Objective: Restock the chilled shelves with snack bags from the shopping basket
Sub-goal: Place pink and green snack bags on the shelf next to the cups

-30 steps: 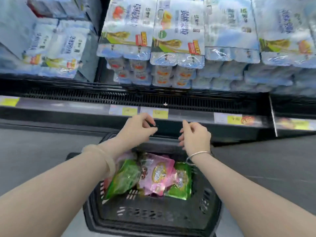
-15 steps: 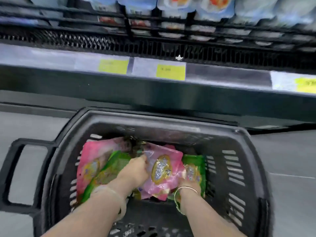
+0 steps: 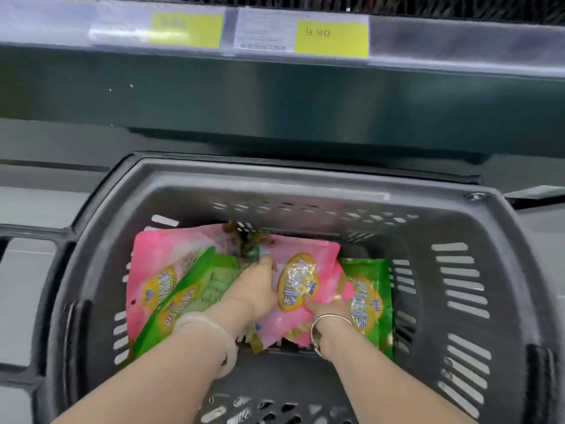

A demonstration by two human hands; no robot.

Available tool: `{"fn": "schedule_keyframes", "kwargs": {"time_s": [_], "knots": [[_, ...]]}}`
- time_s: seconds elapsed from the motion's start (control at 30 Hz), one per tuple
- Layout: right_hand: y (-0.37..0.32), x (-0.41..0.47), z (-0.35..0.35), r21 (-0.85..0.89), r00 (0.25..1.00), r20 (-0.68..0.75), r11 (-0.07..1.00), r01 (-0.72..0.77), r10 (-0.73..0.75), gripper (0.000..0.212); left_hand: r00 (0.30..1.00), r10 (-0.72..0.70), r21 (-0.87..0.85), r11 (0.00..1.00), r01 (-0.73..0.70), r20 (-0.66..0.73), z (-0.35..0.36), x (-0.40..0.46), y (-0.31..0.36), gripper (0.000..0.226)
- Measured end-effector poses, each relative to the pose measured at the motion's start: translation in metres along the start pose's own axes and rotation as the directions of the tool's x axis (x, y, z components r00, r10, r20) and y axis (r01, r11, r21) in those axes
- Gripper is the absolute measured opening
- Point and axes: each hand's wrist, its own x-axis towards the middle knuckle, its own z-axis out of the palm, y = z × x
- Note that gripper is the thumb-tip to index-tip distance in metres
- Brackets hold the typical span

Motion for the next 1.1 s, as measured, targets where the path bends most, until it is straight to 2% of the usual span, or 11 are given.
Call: {"fn": "schedule_keyframes", "kwargs": {"time_s": [0.07,0.1,0.2,0.33,0.47,0.6,0.67,0.77,0.83,0.97,1.1], "knots": [[-0.002,-0.011,0.001,-0.158,0.986,-0.089,0.979,0.128,-0.143,0.053,1.000,-0.011,-0.028,1.000,0.011,-0.011,-0.003,-0.004,0.000,0.049],[-0.003,-0.018,0.001,-0.193,0.976,-0.079,0.964,0.183,-0.201,0.048,1.000,-0.010,-0.040,0.999,0.009,-0.024,-0.005,-0.007,0.002,0.053],[-0.006,-0.045,-0.008,-0.223,0.958,0.022,0.933,0.283,-0.286,0.028,0.998,0.040,-0.056,0.998,-0.043,-0.057,-0.016,-0.016,0.010,0.080],[-0.018,-0.084,-0.036,-0.161,0.920,0.191,0.913,0.374,-0.343,0.036,0.992,0.116,-0.013,0.993,-0.116,-0.041,-0.041,-0.030,0.021,0.104],[-0.037,-0.126,-0.068,-0.139,0.878,0.348,0.908,0.395,-0.329,0.041,0.983,0.181,0.017,0.983,-0.181,-0.018,-0.069,-0.050,0.032,0.103],[-0.072,-0.165,-0.094,-0.168,0.822,0.520,0.916,0.365,-0.232,0.033,0.968,0.251,-0.138,0.959,-0.246,0.019,-0.094,-0.068,0.040,0.100],[-0.092,-0.185,-0.105,-0.150,0.756,0.627,0.924,0.352,-0.186,0.030,0.966,0.249,-0.229,0.946,-0.228,0.066,-0.113,-0.080,0.043,0.100],[-0.122,-0.212,-0.117,-0.159,0.694,0.697,0.904,0.398,-0.183,0.025,0.962,0.218,-0.268,0.948,-0.169,0.162,-0.149,-0.103,0.042,0.090],[-0.143,-0.233,-0.122,-0.134,0.669,0.708,0.887,0.442,-0.226,0.024,0.951,0.228,-0.374,0.917,-0.138,0.209,-0.173,-0.125,0.044,0.093],[-0.184,-0.278,-0.125,-0.001,0.593,0.707,0.839,0.545,-0.384,0.026,0.956,0.221,-0.733,0.680,-0.010,0.191,-0.208,-0.167,0.052,0.111],[-0.222,-0.328,-0.124,0.121,0.497,0.685,0.757,0.642,-0.532,0.031,0.946,0.261,-0.720,0.692,-0.043,0.194,-0.250,-0.210,0.074,0.094]]}}
